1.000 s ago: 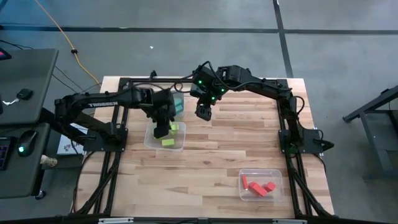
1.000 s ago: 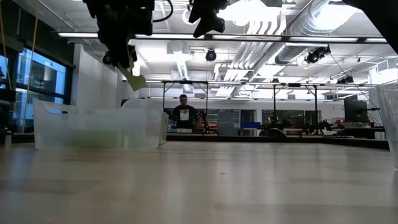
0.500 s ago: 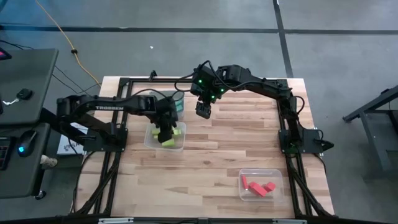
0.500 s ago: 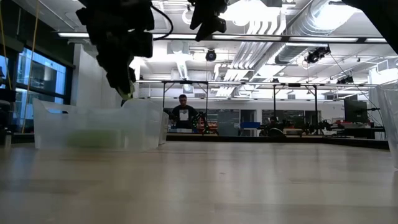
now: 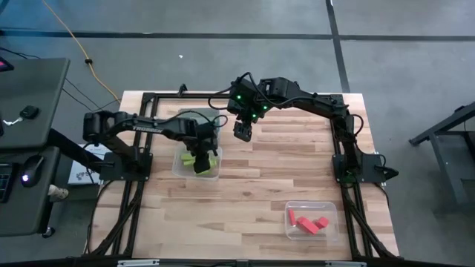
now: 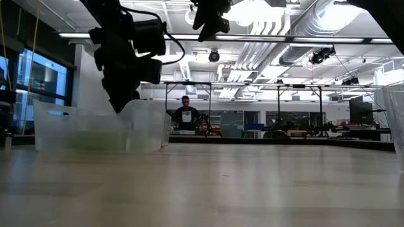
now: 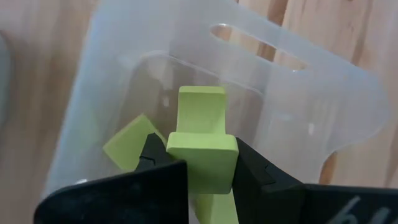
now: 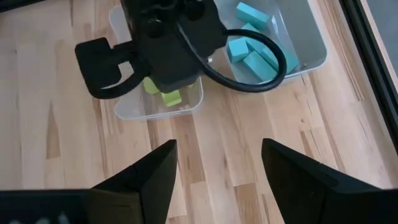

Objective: Sort & place blocks by color
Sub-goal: Put the green block into the left transparent bin, then return to Home Position

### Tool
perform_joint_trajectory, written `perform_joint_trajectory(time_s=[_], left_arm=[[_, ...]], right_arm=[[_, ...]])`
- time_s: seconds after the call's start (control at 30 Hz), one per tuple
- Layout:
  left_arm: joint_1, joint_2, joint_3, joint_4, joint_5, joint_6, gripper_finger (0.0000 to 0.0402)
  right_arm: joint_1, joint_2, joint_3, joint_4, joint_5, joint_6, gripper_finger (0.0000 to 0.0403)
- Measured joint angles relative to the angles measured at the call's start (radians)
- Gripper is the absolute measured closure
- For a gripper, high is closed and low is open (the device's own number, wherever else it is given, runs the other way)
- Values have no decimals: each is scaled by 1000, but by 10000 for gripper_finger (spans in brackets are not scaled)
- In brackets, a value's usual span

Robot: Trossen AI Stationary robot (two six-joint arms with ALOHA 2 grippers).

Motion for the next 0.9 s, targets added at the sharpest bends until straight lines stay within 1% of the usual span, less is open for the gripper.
perform_joint_trajectory(time_s=[0.1, 0.27, 0.37, 0.53, 0.67, 0.77, 0.9], left_arm=[[1, 17, 2, 5, 48, 1, 372], [-13, 19, 2, 15, 23, -10, 361], [-13, 20, 2, 20, 19, -16, 341], [-13, 22, 2, 18, 12, -38, 294], [-11, 21, 10, 8, 31, -57, 264], [-11, 20, 49, -19, 32, -52, 252], [-11, 20, 115, -74, 31, -51, 248]], right_arm=[[0, 0, 0, 0, 0, 0, 178], [0, 0, 0, 0, -1, 0, 178], [0, 0, 0, 0, -1, -1, 178], [0, 0, 0, 0, -1, 0, 178], [0, 0, 1, -7, -1, 0, 178], [0, 0, 1, -32, -1, 0, 178], [0, 0, 1, -67, -1, 0, 178]])
